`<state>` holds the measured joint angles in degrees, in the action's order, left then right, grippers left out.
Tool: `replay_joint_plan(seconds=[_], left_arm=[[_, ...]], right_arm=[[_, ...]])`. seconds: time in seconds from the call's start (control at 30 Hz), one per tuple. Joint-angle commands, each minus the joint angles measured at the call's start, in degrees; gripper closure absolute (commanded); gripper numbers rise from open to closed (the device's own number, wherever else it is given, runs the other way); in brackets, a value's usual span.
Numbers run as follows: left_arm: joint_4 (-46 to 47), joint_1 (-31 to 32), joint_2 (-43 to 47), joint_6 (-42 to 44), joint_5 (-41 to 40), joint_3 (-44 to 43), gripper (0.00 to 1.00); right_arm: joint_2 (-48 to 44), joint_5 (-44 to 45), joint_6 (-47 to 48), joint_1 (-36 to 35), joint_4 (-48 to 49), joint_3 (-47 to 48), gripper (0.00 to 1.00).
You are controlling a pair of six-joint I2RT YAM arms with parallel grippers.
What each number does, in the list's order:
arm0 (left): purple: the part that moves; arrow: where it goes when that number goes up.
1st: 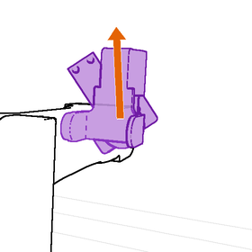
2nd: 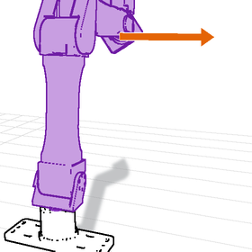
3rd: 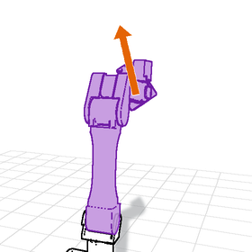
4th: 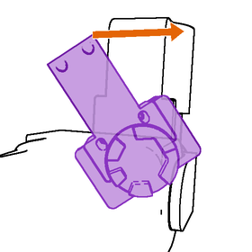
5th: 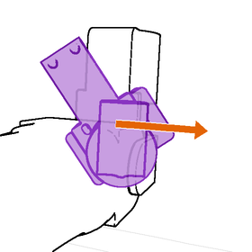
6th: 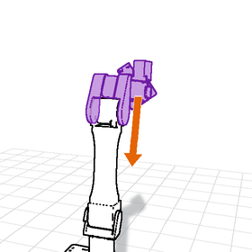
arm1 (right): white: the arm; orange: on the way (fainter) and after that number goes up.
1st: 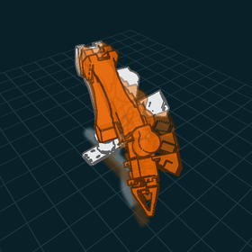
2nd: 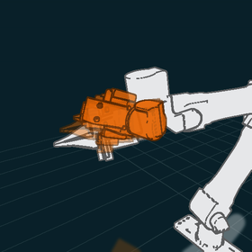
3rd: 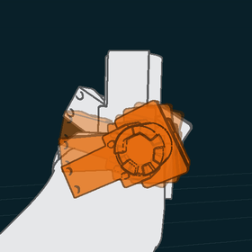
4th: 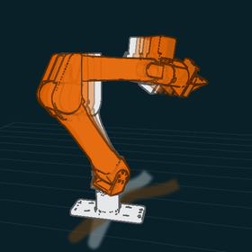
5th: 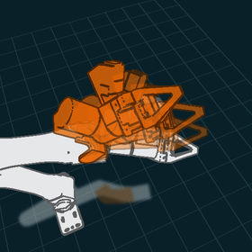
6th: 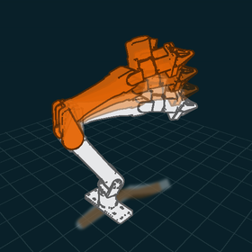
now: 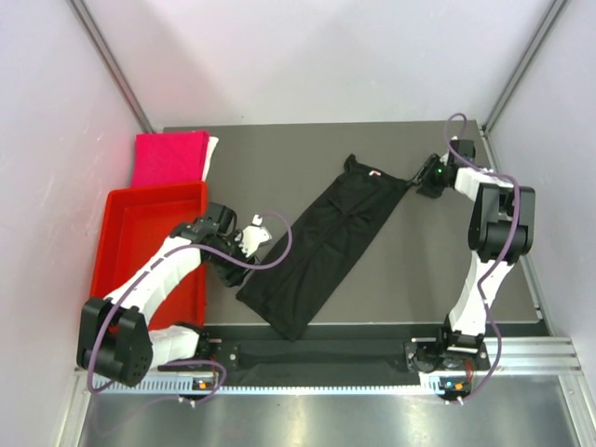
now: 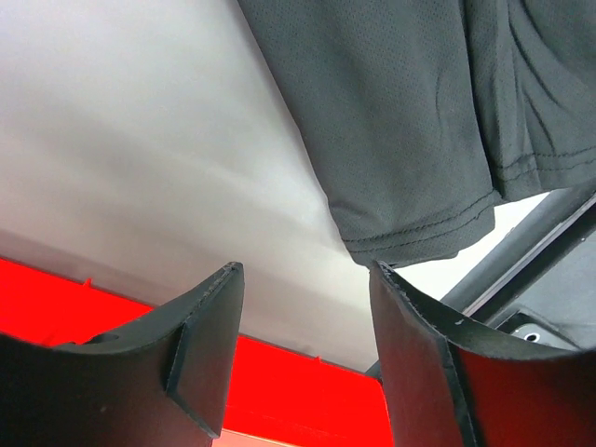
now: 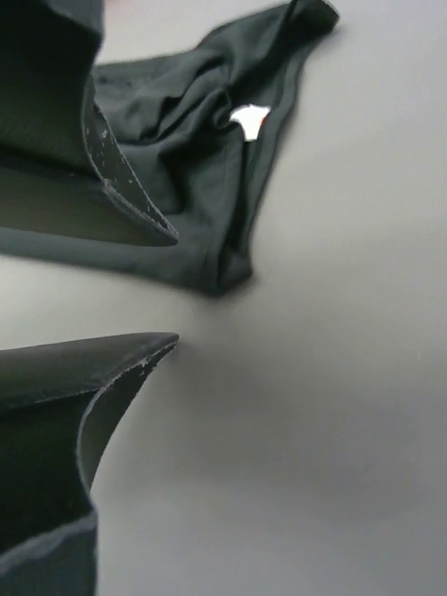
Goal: Fold and stack the t-shirts
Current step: Fold the tshirt
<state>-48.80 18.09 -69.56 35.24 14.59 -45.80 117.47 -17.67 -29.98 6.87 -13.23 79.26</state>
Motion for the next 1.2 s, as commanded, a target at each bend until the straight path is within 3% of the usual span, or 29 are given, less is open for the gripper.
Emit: replay_joint_plan(seconds=[0.0,0.07,0.2,0.27,0.4,0.43,0.5,0.53,0.6,0.67,0.73,0.77,0.87,0.9,0.93,1.0,1.17], left_arm=[[1.42,-0.24,0.48,-1.23,1.5,-1.84,0.38],[1.69,-0.24,0.48,-1.32,1.41,-1.75,0.38],[1.34,-0.24,0.39,-1.41,1.14,-2.01,0.38],[0.55,-0.24,0.39,-1.49,1.49,-2.8,0.38],[0.1,-0.07,0.48,-0.62,5.44,-3.24,0.36],[0.1,0.02,0.48,-0.35,7.54,-3.15,0.32],[0.98,0.81,0.57,0.26,8.78,-2.98,0.31],[1.42,1.24,0.74,0.44,8.79,-2.89,0.31],[3.87,2.91,0.83,0.53,8.09,-2.45,0.31],[6.15,4.84,0.57,0.27,6.78,-1.93,0.31],[10.18,6.34,0.39,-0.17,5.72,-0.79,0.31],[11.26,8.26,-0.22,-0.09,5.28,-0.35,0.31],[15.3,12.65,-1.1,1.22,4.13,1.15,0.32],[16.27,13.81,-1.28,2.1,3.17,2.37,0.32],[17.93,14.77,-1.11,4.46,2.9,3.08,0.32],[19.43,16.71,-0.76,7.72,3.77,5.36,0.32],[21.55,17.6,3.46,22.13,6.77,10.2,0.31]], right_arm=[[1.97,-3.87,-3.42,-0.72,5.06,0.63,0.58],[3.11,-3.77,-4.9,-0.72,6.55,0.54,0.64],[7.84,-6.05,-6.93,-0.55,7.6,3.35,0.91],[9.44,-7.02,-9.03,-0.37,8.75,6.06,0.99],[16.35,-7.9,-13.52,-1.33,11.48,14.14,1.0],[18.21,-8.43,-13.79,-2.03,10.87,17.03,1.0],[24.61,-8.17,-13.53,-4.48,5.97,28.1,1.0],[26.82,-7.82,-13.18,-5.37,4.2,36.49,1.0],[33.05,-6.85,-14.05,-8.26,0.95,44.36,1.0],[35.71,-6.15,-17.63,-9.16,1.54,51.22,1.0],[36.95,-5.1,-19.67,-9.68,4.87,52.13,1.0],[36.87,-4.14,-20.12,-9.69,5.49,52.31,1.0],[35.99,-2.2,-18.99,-9.42,4.72,52.22,0.74],[34.42,-1.84,-18.2,-8.73,2.36,52.13,0.59],[33.1,-1.14,-16.01,-8.2,1.21,50.48,0.54],[27.24,1.93,-14.07,-5.4,-0.21,46.79,0.47],[14.91,6.42,-8.27,-0.29,-2.32,33.52,0.43]])
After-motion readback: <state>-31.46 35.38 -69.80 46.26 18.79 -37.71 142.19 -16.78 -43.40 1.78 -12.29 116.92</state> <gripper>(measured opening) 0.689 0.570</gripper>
